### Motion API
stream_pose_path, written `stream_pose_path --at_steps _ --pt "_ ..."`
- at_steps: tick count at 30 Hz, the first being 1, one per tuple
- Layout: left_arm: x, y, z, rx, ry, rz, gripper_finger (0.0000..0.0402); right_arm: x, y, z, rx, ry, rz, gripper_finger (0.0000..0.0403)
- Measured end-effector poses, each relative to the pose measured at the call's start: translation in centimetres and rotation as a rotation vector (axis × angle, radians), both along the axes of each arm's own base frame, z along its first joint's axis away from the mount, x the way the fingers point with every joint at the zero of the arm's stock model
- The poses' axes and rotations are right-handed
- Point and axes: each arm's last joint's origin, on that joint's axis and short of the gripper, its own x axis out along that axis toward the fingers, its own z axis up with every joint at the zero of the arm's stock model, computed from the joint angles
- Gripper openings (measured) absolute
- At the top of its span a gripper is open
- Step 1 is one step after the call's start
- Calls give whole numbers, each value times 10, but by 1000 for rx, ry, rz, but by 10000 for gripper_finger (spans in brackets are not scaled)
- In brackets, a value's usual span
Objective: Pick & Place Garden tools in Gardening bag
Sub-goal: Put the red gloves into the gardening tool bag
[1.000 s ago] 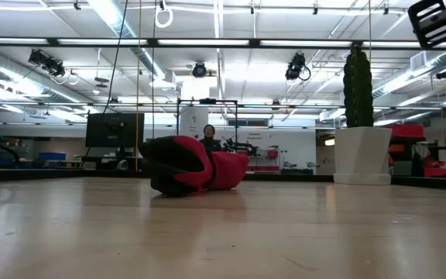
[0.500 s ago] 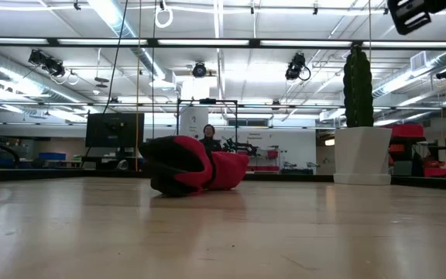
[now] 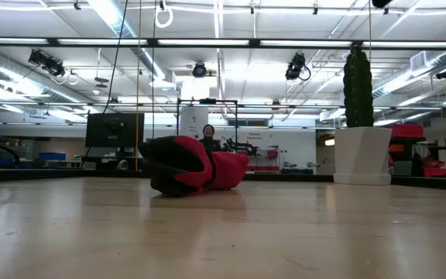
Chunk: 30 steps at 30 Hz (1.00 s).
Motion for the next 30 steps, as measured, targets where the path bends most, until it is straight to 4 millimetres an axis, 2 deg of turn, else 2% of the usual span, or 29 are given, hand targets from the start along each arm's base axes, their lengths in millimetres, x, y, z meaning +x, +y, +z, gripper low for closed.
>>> stream_pose_path --at_steps 6,10,18,30 --pt "-1 0 -7 2 74 -15 128 -1 -8 23 21 -56 -133 210" --pt "-1 -2 -14 -4 146 -73 128 -2 -13 31 19 -58 -211 210" --pt "-5 -5 -29 -28 312 -184 128 0 -17 31 36 -27 -265 210" --pt "-13 -5 -55 -134 577 -158 128 11 -15 24 17 19 -289 210"
